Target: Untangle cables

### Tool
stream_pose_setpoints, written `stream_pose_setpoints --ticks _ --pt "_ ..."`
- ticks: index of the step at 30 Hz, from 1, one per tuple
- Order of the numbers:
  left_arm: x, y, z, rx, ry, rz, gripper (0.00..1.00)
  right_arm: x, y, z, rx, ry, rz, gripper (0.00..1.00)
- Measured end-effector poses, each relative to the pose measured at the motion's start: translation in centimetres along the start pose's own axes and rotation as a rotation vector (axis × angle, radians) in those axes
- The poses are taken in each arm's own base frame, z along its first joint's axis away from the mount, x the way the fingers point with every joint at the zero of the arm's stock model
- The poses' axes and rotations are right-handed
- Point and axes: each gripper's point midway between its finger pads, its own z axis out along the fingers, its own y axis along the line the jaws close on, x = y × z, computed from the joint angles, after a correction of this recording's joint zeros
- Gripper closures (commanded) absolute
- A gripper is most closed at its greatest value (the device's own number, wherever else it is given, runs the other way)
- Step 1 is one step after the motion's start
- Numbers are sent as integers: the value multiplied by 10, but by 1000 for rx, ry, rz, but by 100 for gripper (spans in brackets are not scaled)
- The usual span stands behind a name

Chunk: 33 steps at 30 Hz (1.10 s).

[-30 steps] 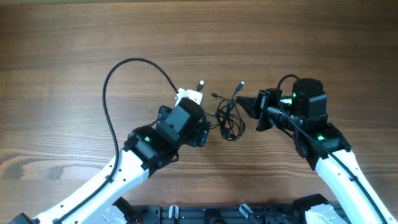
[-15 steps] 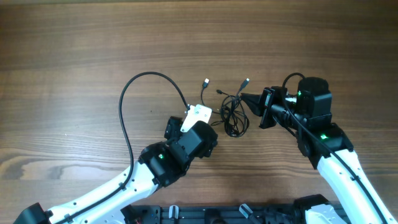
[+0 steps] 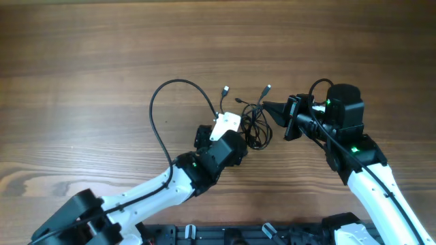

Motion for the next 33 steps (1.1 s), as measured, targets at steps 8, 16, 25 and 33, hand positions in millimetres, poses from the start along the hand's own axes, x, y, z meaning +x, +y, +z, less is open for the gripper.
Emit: stream_pose_setpoints --ticks 8,16,25,33 --pt "-24 20 12 -32 -81 -214 96 4 -2 0 10 20 -2 96" --pt "-22 42 16 -87 -67 -319 96 6 -3 0 15 34 -152 96" --pt "-28 20 -12 151 1 -251 30 6 -3 0 14 35 -204 96" --pt "-17 5 -41 295 47 -8 0 6 -3 0 14 34 -205 96"
